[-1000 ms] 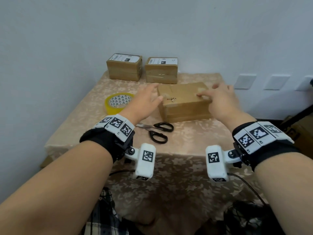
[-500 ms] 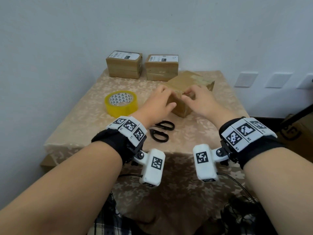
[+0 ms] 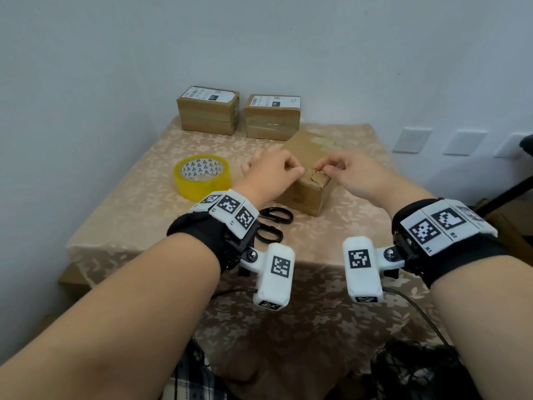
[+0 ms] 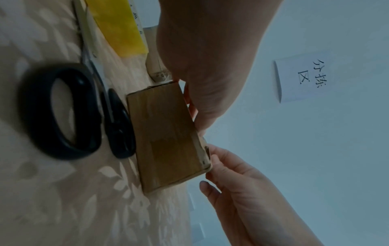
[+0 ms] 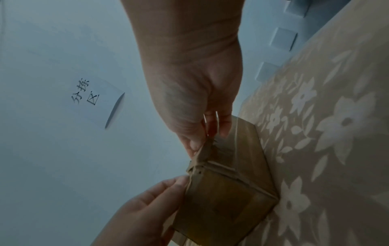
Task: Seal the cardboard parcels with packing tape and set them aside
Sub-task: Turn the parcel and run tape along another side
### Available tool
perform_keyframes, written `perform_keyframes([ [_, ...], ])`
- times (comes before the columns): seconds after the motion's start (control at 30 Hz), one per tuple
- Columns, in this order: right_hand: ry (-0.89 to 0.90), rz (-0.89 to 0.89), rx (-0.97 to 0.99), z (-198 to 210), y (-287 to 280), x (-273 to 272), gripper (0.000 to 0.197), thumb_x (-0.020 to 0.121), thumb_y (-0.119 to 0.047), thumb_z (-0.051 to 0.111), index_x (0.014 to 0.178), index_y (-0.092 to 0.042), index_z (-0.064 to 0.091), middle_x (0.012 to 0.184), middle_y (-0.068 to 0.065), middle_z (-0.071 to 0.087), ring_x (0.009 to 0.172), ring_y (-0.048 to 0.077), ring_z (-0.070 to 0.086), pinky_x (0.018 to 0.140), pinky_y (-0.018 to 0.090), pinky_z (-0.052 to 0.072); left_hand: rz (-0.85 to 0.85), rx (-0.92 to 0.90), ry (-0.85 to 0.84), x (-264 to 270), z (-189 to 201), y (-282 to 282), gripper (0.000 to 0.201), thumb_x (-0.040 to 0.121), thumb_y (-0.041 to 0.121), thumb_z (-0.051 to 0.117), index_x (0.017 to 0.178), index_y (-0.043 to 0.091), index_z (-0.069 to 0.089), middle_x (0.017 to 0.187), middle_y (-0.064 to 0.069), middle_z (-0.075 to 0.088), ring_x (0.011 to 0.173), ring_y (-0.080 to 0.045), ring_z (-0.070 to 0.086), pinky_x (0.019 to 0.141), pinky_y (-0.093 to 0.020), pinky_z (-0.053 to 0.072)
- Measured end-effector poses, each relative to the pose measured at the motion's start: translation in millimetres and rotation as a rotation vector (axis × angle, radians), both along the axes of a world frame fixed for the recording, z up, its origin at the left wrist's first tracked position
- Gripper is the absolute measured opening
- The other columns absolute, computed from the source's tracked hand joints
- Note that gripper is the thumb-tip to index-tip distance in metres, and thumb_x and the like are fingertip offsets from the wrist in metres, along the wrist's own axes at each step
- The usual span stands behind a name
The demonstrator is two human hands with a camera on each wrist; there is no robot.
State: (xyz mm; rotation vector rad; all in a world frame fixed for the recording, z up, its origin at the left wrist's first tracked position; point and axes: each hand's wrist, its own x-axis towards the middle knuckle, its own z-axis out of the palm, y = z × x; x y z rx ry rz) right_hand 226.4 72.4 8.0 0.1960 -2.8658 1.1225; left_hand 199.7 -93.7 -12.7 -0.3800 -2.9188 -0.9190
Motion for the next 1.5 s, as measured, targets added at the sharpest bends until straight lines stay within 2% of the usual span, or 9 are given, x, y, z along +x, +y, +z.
perform_keyframes([
  [0.17, 0.018, -0.068, 0.059, -2, -5, -9, 0.014, 0.094, -0.006, 0.053, 0.1, -0.01, 0.065, 0.082, -0.002, 0.055, 0.075, 0.012, 0.052, 0.072, 0.017, 0.046, 0.038, 0.013, -0.015, 0, 4, 4, 0.015, 0.087, 0.04, 0.059, 0.073, 0.035, 0.058, 0.12, 0.005, 0.052, 0.121, -0.023, 0.035, 0.085, -0.035, 0.017],
  [0.3, -0.002, -0.114, -0.028, -4, -4, -11, 0.007, 0.091, -0.008, 0.059, 0.093, -0.011, 0.065, 0.076, -0.005, 0.055, 0.081, 0.018, 0.055, 0.088, 0.04, 0.051, -0.008, 0.086, -0.018, -1, 1, -1, 0.018, 0.084, 0.046, 0.059, 0.069, 0.037, 0.054, 0.118, 0.004, 0.053, 0.121, -0.023, 0.039, 0.104, -0.041, 0.027],
  [0.43, 0.006, -0.108, -0.121, -4, -3, -9, 0.011, 0.091, -0.018, 0.062, 0.094, -0.008, 0.066, 0.075, -0.001, 0.06, 0.072, 0.016, 0.058, 0.079, 0.035, 0.053, -0.144, 0.187, -0.072, 0, 1, -13, 0.009, 0.074, 0.053, 0.061, 0.073, 0.046, 0.056, 0.11, 0.003, 0.053, 0.114, -0.027, 0.048, 0.1, -0.05, 0.039],
  [0.57, -0.001, 0.002, -0.106, -6, -5, -4, 0.005, 0.088, -0.014, 0.067, 0.092, -0.012, 0.067, 0.075, -0.001, 0.06, 0.065, 0.009, 0.056, 0.061, 0.019, 0.049, -0.259, 0.121, -0.029, -4, -4, -22, 0.023, 0.085, 0.027, 0.067, 0.088, 0.048, 0.058, 0.113, -0.002, 0.049, 0.116, -0.024, 0.049, 0.106, -0.045, 0.035],
  [0.83, 0.13, -0.032, 0.114, -18, -13, -7, 0.025, 0.086, -0.032, 0.068, 0.108, -0.02, 0.068, 0.107, 0.002, 0.039, 0.096, 0.016, 0.044, 0.091, 0.03, 0.04, -0.102, -0.059, 0.147, -2, -1, -34, 0.048, 0.093, 0.032, 0.055, 0.138, 0.019, 0.043, 0.136, -0.008, 0.042, 0.127, -0.024, 0.037, 0.106, -0.035, 0.031],
  [1.17, 0.143, -0.155, 0.115, -20, -27, -10, 0.041, 0.094, -0.025, 0.058, 0.133, -0.013, 0.051, 0.137, 0.007, 0.047, 0.12, 0.027, 0.05, 0.1, 0.033, 0.04, 0.272, -0.664, -0.065, -6, -19, -104, 0.042, 0.094, 0.04, 0.049, 0.122, 0.009, 0.055, 0.129, -0.015, 0.052, 0.125, -0.034, 0.04, 0.111, -0.048, 0.02],
  [1.3, 0.135, -0.177, 0.106, -19, -29, -14, 0.046, 0.093, -0.025, 0.058, 0.136, -0.016, 0.046, 0.139, 0.007, 0.043, 0.127, 0.026, 0.043, 0.104, 0.034, 0.037, 0.26, -0.414, 0.006, -11, -16, -100, 0.041, 0.097, 0.041, 0.042, 0.13, 0.018, 0.048, 0.13, -0.007, 0.056, 0.127, -0.026, 0.044, 0.114, -0.049, 0.003],
  [1.43, 0.216, -0.17, 0.009, -6, -33, -13, 0.047, 0.094, -0.031, 0.056, 0.137, -0.015, 0.046, 0.14, 0.005, 0.044, 0.132, 0.021, 0.038, 0.108, 0.03, 0.03, 0.127, 0.147, 0.248, -12, 8, -86, 0.038, 0.096, 0.034, 0.05, 0.127, 0.012, 0.049, 0.124, -0.008, 0.058, 0.116, -0.027, 0.052, 0.102, -0.04, 0.035],
  [1.5, 0.227, -0.137, -0.175, 6, -37, -11, 0.049, 0.094, -0.036, 0.057, 0.138, -0.016, 0.046, 0.139, 0.0, 0.047, 0.129, 0.013, 0.041, 0.105, 0.026, 0.031, -0.033, 0.389, 0.276, -5, 24, -74, 0.031, 0.095, 0.025, 0.054, 0.121, 0.009, 0.053, 0.105, 0.001, 0.063, 0.096, -0.006, 0.06, 0.083, -0.024, 0.045],
])
